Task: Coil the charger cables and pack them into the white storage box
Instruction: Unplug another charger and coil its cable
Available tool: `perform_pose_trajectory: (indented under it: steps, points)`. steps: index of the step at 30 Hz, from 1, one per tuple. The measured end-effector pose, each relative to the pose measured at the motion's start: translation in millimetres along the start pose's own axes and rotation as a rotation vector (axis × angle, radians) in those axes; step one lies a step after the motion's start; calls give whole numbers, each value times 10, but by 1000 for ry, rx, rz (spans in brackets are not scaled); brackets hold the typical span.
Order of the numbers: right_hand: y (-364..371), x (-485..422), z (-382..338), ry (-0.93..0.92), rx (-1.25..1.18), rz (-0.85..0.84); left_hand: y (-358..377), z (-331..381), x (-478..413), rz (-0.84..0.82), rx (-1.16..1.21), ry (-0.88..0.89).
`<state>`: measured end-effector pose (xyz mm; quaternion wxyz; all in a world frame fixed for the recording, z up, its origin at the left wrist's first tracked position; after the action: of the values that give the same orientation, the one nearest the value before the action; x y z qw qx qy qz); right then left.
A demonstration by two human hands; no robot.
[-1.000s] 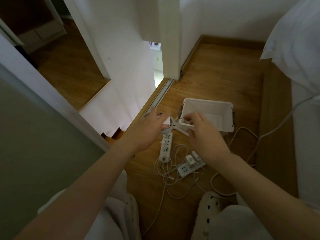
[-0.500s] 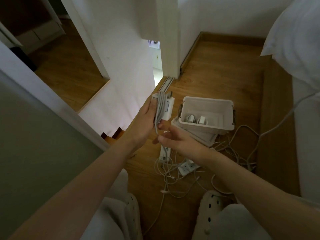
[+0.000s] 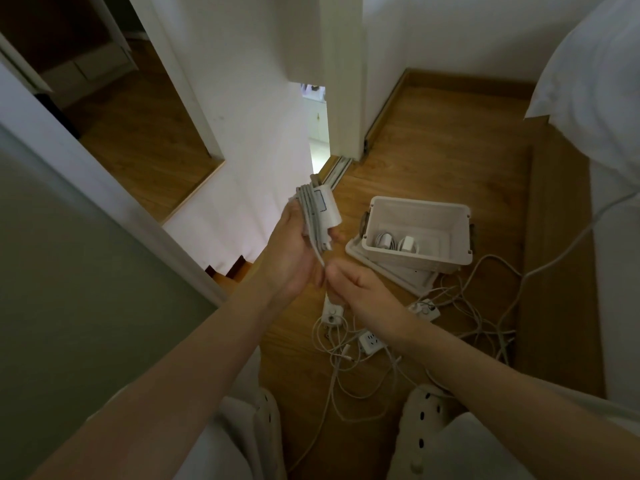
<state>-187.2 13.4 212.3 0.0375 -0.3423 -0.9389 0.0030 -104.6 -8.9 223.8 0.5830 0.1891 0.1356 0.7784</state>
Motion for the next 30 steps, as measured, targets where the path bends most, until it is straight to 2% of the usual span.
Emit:
perform_pose_trajectory:
  steps: [2, 4, 6, 10, 12, 14, 16, 20, 26, 30]
  points:
    - [13, -16, 172, 76, 136, -62, 114, -80, 69, -71, 265, -169]
    - [-80, -13, 319, 140, 337, -94, 161, -49, 97, -169, 218, -224]
    - [-237, -9, 386, 187, 527, -98, 111, -3, 106, -269, 41, -242]
    - [-489, -65, 236, 162, 664, -16, -13, 93, 121, -443, -644, -131]
    - [-519, -91, 130, 121, 809, 13, 16, 58, 148, -502, -794, -142]
    - [-521, -97, 38, 68, 1003, 47, 68, 51, 162, -534, -844, -142]
    - [-575, -86, -6, 56, 1132, 87, 57, 69, 145, -533, -882, -131]
    - [-819, -66, -44, 127, 1154, 163, -154, 134, 65, -463, -1030, -75]
    - [-833, -59, -150, 122, 1033, 262, -223, 145, -28, -351, -1377, 111]
    - [-769, -40, -180, 138, 886, 301, -244, 202, -116, -149, -1639, 245]
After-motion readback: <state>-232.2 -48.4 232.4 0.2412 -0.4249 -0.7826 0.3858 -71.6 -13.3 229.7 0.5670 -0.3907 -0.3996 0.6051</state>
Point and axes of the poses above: each hand's wrist, its own x-axis away from the middle knuckle, its own y-axis out of the palm, z = x × y, the point moved 9 cm from there along -x, towards the middle knuckle, and after that the axes turned 4 degrees about y, right-handed, at the moved point
